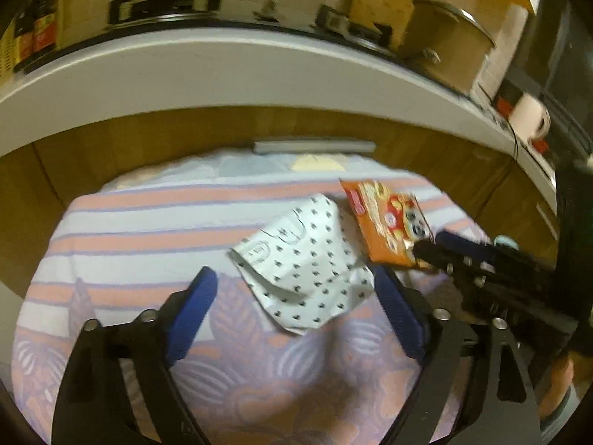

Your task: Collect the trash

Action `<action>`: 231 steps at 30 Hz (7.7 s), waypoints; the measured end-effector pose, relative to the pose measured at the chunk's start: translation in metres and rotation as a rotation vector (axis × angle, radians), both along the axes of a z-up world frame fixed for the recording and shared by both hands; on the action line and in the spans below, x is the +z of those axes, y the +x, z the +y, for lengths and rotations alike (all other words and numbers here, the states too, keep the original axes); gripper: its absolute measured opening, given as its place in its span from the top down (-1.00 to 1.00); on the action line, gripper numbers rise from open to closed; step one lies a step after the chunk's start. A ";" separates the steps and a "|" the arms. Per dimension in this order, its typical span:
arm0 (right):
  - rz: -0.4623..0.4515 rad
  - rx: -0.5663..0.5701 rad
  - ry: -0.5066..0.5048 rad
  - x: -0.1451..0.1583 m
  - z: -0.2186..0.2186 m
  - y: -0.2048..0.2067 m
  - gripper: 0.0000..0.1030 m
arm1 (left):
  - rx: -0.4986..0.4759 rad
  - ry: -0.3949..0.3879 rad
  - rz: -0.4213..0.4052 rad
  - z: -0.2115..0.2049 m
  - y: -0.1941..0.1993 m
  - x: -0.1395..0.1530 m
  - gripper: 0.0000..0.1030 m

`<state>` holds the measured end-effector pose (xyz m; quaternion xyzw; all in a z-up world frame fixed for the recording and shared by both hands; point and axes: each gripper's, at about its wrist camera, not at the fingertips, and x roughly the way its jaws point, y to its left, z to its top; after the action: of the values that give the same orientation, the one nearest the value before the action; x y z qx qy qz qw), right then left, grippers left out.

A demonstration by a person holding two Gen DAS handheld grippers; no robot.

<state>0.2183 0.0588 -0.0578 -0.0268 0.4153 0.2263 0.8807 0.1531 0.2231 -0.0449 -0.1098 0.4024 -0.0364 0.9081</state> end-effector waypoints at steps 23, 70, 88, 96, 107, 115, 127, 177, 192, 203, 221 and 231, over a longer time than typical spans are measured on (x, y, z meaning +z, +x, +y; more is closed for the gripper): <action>0.004 -0.054 0.046 0.006 -0.012 0.007 -0.37 | 0.034 0.186 0.014 -0.019 0.007 -0.007 1.00; 0.018 0.012 0.012 0.007 0.008 0.031 -0.60 | 0.137 0.142 -0.059 0.019 -0.015 0.017 0.98; -0.032 0.043 -0.077 0.001 0.042 0.039 0.63 | 0.129 0.111 -0.076 0.016 -0.014 0.007 0.98; -0.087 0.038 -0.041 0.018 0.025 0.020 0.80 | 0.109 0.110 -0.091 0.008 -0.015 0.015 0.98; -0.160 -0.045 0.007 0.068 -0.042 -0.004 0.80 | 0.011 0.112 -0.163 -0.048 -0.025 0.051 0.98; -0.234 -0.140 -0.004 0.099 -0.120 -0.032 0.80 | -0.090 0.103 -0.215 -0.116 -0.031 0.076 0.98; -0.266 -0.301 -0.029 0.116 -0.248 -0.066 0.80 | -0.269 0.065 -0.232 -0.235 -0.019 0.091 0.98; -0.184 -0.551 -0.042 0.075 -0.338 -0.144 -0.05 | -0.286 0.113 -0.243 -0.320 -0.077 0.061 -0.56; -0.350 -0.599 -0.128 0.092 -0.294 -0.194 -0.06 | -0.184 0.099 -0.319 -0.276 -0.118 0.060 -0.71; -0.344 -0.621 -0.114 0.081 -0.291 -0.203 -0.06 | -0.167 0.131 -0.331 -0.274 -0.125 0.054 -0.73; -0.331 -0.628 -0.095 0.074 -0.292 -0.205 -0.08 | -0.162 0.157 -0.337 -0.273 -0.126 0.052 -0.75; -0.345 -0.619 -0.091 0.078 -0.290 -0.207 -0.15 | -0.157 0.152 -0.346 -0.271 -0.128 0.053 -0.75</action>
<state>0.0116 -0.2313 0.0203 0.0233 0.2587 -0.0776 0.9626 0.0254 -0.0475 0.0084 -0.0014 0.2495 -0.0950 0.9637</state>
